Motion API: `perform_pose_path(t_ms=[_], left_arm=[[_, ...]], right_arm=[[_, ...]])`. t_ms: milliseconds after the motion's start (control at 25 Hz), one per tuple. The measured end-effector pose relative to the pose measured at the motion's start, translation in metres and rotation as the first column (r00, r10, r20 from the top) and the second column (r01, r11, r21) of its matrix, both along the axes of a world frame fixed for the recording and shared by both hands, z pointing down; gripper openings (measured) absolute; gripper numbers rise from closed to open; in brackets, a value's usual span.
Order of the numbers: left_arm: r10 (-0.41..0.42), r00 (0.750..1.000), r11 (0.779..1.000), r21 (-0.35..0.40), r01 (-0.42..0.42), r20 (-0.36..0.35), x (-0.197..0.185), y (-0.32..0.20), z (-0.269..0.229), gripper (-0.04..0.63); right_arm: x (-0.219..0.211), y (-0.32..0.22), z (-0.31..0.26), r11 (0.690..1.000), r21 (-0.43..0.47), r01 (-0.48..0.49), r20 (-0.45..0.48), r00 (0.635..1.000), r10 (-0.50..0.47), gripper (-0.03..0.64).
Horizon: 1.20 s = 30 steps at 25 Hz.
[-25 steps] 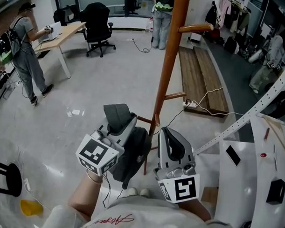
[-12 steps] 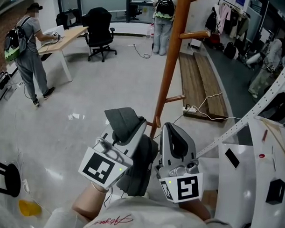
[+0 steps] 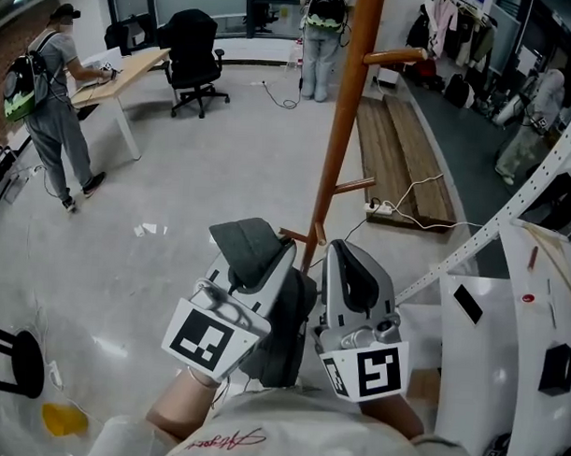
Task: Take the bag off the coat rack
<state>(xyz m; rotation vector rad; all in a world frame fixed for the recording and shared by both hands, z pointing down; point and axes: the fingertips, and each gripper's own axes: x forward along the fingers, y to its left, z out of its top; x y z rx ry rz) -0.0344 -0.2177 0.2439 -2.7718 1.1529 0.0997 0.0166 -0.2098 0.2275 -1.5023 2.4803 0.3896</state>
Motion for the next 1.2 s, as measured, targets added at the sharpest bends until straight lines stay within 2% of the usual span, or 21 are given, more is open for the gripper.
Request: perform_pose_path(t_ms=[200,480,1040,1200], left_arm=[[0.032,0.999,0.999,-0.006,-0.032,0.006,0.001,0.012,0.006,0.026],[0.022,1.0,1.0,-0.009,-0.022,0.008,0.002,0.034,0.006,0.026],[-0.071,0.997,0.997,-0.02,0.07,-0.04,0.03,0.13,0.008,0.026],[-0.07,0.996,0.997,-0.03,0.068,-0.055,0.037,0.155,0.01,0.026]], right_arm=[[0.001,0.011,0.011,0.999,-0.015,-0.035,0.012,0.999,0.035,0.02],[0.009,0.037,0.01,0.999,-0.007,-0.041,0.006,0.999,0.041,0.02],[0.05,0.141,0.012,1.0,-0.02,0.019,-0.01,1.0,-0.019,0.02],[0.055,0.165,0.015,0.999,-0.038,0.031,-0.009,0.999,-0.031,0.02]])
